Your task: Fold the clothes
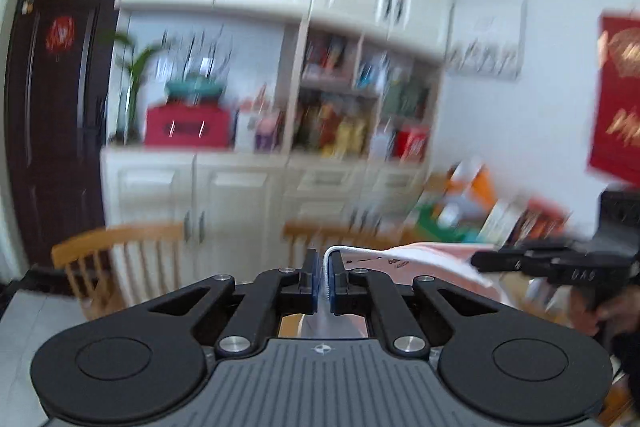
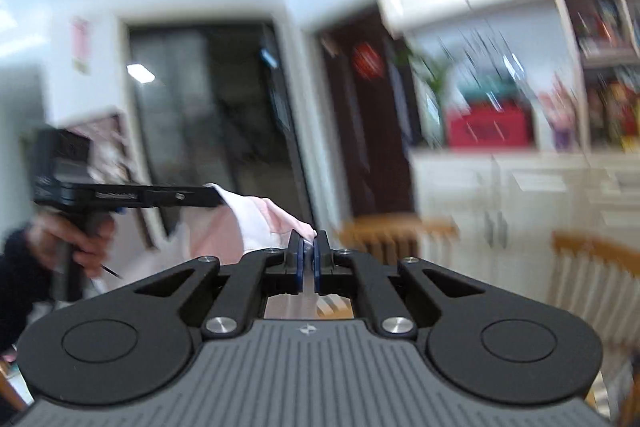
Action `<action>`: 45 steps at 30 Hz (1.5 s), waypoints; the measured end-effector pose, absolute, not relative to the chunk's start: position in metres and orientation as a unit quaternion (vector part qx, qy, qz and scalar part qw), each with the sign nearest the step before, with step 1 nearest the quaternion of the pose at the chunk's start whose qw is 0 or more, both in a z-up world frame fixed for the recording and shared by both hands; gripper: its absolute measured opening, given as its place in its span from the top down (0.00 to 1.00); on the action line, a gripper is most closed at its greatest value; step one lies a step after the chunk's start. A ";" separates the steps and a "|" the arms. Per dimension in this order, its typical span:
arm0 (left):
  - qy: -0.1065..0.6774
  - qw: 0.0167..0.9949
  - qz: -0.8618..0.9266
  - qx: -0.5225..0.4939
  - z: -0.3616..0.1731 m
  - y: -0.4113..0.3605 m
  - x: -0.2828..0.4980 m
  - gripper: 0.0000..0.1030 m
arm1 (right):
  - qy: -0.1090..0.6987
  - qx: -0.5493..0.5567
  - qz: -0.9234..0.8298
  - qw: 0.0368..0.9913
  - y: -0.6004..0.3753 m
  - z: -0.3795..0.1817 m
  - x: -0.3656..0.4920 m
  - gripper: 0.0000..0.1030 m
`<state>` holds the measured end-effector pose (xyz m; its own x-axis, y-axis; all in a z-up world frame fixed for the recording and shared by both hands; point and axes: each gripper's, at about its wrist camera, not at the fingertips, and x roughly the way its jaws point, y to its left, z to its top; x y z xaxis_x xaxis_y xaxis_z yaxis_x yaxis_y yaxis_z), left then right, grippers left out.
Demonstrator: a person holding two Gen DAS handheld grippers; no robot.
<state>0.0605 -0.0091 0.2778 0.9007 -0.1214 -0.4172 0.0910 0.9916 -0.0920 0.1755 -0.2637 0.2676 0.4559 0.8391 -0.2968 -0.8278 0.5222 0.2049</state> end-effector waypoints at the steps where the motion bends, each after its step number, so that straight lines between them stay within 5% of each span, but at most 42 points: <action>1: 0.253 0.966 -0.046 -0.031 0.251 -0.002 0.091 0.94 | 0.210 -0.001 0.466 0.859 -0.250 0.243 0.199 0.95; 3: 0.321 0.946 -0.027 -0.033 0.181 0.021 0.153 0.92 | 0.281 -0.029 0.419 0.863 -0.218 0.185 0.250 0.91; 5: 0.370 0.929 0.019 -0.007 0.121 0.035 0.201 0.88 | 0.353 -0.051 0.362 0.861 -0.187 0.126 0.298 0.70; 8: 0.405 0.912 0.042 0.056 0.065 0.051 0.213 0.81 | 0.404 -0.054 0.299 0.863 -0.179 0.065 0.326 0.67; 12: 0.415 0.903 -0.020 0.111 0.016 0.072 0.172 0.48 | 0.361 -0.097 0.324 0.869 -0.193 0.022 0.312 0.54; 24: 0.492 0.864 -0.081 -0.068 -0.057 0.085 0.114 0.47 | 0.344 -0.258 0.447 0.785 -0.089 -0.029 0.300 0.54; 27: 0.503 0.857 -0.079 -0.079 -0.070 0.081 0.112 0.55 | 0.373 -0.254 0.450 0.771 -0.076 -0.045 0.306 0.62; 29: 0.507 0.855 -0.071 -0.080 -0.079 0.081 0.113 0.79 | 0.394 -0.238 0.451 0.765 -0.073 -0.053 0.313 0.87; 30: 0.509 0.854 -0.066 -0.086 -0.080 0.083 0.114 0.95 | 0.400 -0.227 0.448 0.767 -0.072 -0.055 0.315 0.88; 31: 0.510 0.853 -0.059 -0.093 -0.080 0.086 0.114 0.98 | 0.401 -0.216 0.444 0.772 -0.073 -0.056 0.317 0.91; 45: 0.271 0.960 0.071 0.005 0.090 0.179 0.170 0.99 | 0.202 -0.082 0.330 0.918 -0.147 0.110 0.352 0.93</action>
